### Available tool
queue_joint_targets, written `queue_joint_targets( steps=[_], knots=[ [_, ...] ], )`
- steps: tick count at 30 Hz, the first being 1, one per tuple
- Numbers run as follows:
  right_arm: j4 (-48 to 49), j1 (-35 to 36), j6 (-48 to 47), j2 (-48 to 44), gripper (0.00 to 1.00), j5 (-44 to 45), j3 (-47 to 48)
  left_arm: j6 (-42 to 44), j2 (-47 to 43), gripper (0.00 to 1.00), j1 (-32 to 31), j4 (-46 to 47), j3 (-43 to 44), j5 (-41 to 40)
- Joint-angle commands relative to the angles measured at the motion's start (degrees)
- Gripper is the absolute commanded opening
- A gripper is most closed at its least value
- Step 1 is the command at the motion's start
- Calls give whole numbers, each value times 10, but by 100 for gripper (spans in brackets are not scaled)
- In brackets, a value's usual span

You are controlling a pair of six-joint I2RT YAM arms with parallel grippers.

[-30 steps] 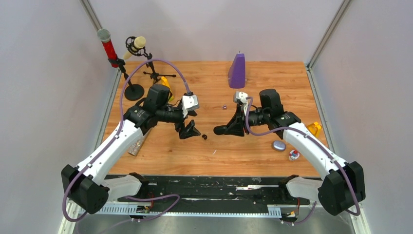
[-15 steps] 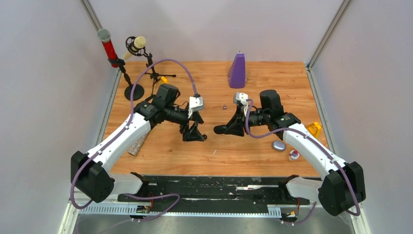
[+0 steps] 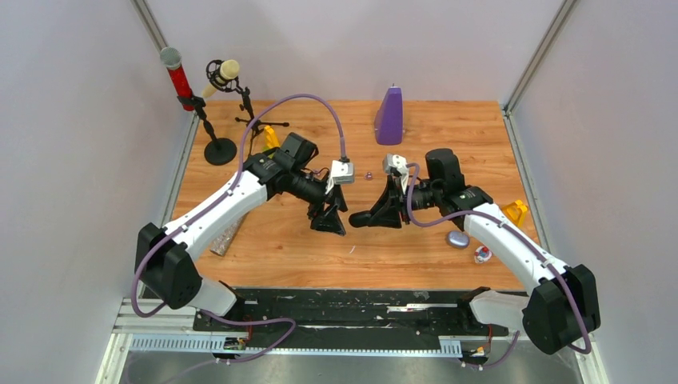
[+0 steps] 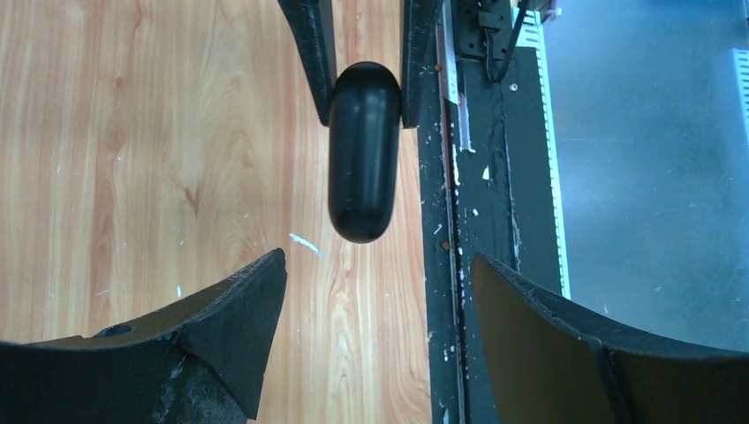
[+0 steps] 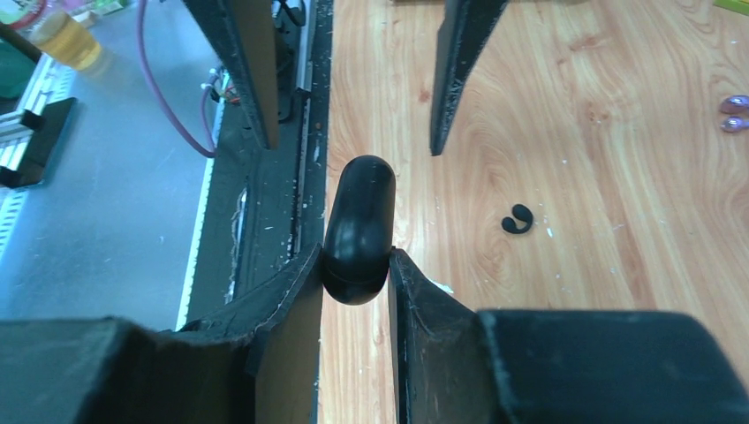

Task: Insert the wireless bluetooth earbuds into the charging case
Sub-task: Place the charging case at the center of the board.

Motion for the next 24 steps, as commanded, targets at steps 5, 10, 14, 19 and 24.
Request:
queue_joint_targets(
  steps=[5, 10, 14, 19, 24],
  knots=[
    [25, 4, 33, 5, 0, -63, 19, 22, 4, 83, -16, -23, 32, 10],
    [36, 16, -10, -9, 0, 29, 6, -5, 13, 82, -17, -5, 28, -11],
    [43, 37, -104, -55, 0, 110, -13, -26, 25, 97, 2, 12, 11, 10],
    [49, 56, -212, -107, 0, 127, -45, -31, 51, 100, 19, -1, 15, 48],
    [33, 85, -313, -114, 0, 298, -71, -75, 43, 100, 30, 32, 4, -4]
  ],
)
